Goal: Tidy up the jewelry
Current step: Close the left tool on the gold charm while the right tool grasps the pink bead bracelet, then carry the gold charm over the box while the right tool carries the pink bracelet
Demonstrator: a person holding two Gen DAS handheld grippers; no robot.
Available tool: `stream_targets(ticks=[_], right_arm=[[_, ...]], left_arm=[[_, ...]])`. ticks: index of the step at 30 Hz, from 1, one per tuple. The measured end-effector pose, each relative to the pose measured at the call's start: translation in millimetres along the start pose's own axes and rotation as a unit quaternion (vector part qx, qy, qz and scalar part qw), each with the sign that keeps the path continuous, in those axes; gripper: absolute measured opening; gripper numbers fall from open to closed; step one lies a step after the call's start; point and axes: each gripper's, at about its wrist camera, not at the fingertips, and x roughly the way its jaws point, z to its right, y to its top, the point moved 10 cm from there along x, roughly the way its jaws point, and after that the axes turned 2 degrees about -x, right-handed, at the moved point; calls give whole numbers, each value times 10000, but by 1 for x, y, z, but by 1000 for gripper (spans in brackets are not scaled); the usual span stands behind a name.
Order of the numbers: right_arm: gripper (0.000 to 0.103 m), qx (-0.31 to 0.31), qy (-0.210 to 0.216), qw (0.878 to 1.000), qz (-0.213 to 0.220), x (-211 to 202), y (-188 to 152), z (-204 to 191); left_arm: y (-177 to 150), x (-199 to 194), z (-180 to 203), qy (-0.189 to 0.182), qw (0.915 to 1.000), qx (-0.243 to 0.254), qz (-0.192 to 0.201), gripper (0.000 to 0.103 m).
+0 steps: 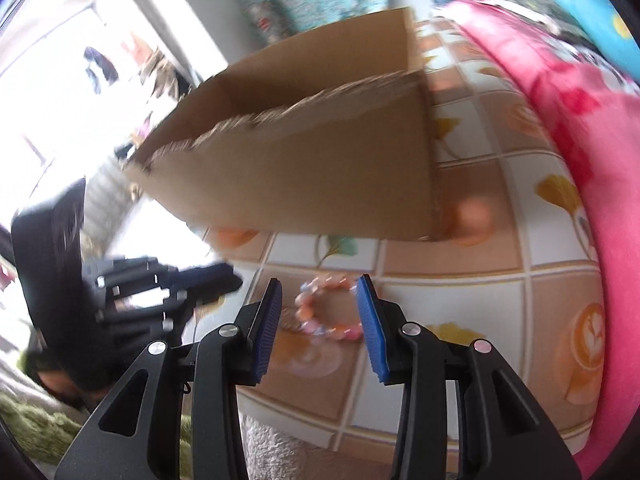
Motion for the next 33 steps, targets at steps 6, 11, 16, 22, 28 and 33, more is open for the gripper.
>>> stream_targets(ticks=[6,11,16,22,28,33], right_arm=[[38,-446,-383,9977,-322,21,-7,-10],[32,-645,-670,9947,-439,30,-7,-10],[23,-797,-1004,9906,-475,32,-6,-9],[23,-1018,-1345,9844,-502,36,-6,-15],[10,-440,-946,9934,-468,38,-3,-9],[10,1035,163,9944,-96,17,2,20]], left_arm=[[1,-7,-9,40,9999,-70,92,11],[0,-12,-13,58,9998,-80,164,11],[2,-16,-15,56,9995,-128,269,11],[1,-22,-16,48,9992,-174,359,11],[2,-36,-17,4,9983,-219,536,11],[7,-54,-12,-66,9971,-150,744,11]])
